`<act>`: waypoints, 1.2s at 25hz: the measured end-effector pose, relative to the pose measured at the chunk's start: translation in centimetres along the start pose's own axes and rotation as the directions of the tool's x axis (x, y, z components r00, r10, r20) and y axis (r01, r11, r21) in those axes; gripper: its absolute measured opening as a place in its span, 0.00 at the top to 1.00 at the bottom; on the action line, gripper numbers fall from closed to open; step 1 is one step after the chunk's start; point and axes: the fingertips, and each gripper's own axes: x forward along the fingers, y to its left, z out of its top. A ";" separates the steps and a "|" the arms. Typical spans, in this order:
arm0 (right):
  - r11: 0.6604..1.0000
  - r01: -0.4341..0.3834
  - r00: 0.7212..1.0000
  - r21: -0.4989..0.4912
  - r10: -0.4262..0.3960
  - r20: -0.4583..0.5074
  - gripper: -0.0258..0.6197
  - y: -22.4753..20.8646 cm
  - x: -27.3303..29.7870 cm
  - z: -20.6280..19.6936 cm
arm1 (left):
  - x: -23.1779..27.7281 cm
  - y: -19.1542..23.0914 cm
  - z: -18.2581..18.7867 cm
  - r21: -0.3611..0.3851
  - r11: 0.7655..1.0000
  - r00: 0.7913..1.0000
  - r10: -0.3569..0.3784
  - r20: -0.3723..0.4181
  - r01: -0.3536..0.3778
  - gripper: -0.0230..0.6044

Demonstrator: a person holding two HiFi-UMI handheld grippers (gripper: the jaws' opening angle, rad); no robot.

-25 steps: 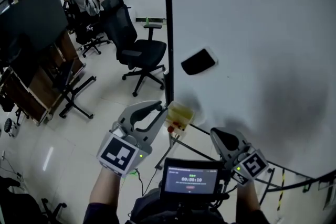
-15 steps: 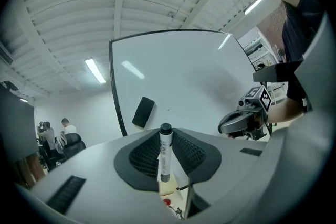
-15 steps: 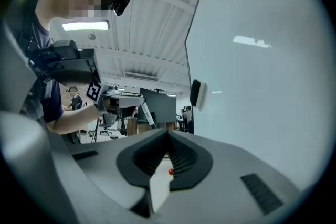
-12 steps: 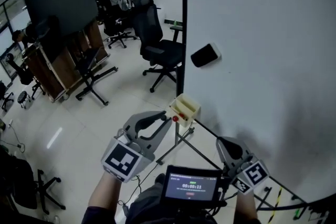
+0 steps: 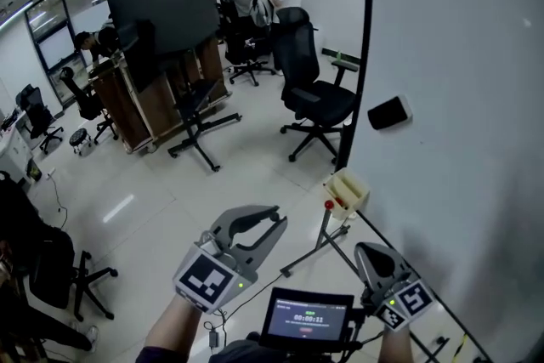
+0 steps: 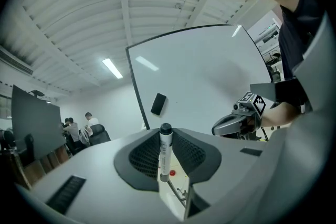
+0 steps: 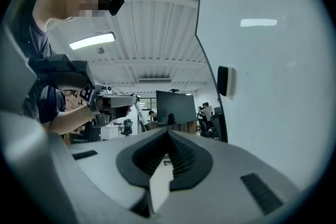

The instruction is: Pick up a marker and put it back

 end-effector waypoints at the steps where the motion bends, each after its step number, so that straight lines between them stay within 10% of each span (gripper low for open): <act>1: 1.000 -0.012 1.000 0.002 0.012 -0.005 0.94 0.8 0.5 -0.1 | -0.9 0.3 -0.3 -0.006 1.000 1.000 0.009 -0.003 -0.009 0.85; 19: 0.992 -0.047 0.991 -0.115 0.032 -0.128 0.94 21.1 3.6 -1.6 | -22.1 2.3 -5.4 -0.116 0.991 0.995 0.074 0.074 -0.065 0.85; 30: 0.986 0.045 0.994 -0.161 -0.060 -0.090 0.94 21.8 -5.1 0.8 | -20.6 -5.1 -1.4 -0.086 0.996 0.991 -0.023 0.129 0.035 0.85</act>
